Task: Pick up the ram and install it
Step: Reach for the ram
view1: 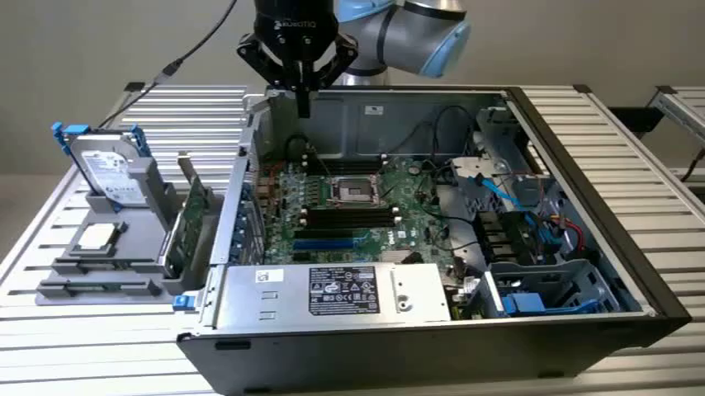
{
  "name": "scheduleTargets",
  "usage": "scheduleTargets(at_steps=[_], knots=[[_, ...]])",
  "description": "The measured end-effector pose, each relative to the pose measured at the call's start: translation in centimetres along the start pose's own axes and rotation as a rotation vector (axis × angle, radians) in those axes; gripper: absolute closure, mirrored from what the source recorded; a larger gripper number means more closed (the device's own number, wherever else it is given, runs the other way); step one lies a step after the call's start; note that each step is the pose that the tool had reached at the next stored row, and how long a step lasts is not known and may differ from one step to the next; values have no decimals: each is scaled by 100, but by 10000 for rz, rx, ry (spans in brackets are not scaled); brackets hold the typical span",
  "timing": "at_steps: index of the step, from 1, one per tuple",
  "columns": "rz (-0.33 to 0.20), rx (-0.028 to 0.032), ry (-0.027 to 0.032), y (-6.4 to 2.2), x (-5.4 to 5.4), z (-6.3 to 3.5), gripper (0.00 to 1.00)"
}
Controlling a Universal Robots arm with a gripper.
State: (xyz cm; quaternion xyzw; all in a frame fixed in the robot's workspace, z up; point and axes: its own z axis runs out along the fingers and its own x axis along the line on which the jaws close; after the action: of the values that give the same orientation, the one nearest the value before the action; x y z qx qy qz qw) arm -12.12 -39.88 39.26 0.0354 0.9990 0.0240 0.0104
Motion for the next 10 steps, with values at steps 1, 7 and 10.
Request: scheduleTargets(at_steps=[1,7,10], knots=[[0,0,0,0,0,0,89],[0,0,0,0,0,0,89],[2,5,32,-3,50,-2,89]])
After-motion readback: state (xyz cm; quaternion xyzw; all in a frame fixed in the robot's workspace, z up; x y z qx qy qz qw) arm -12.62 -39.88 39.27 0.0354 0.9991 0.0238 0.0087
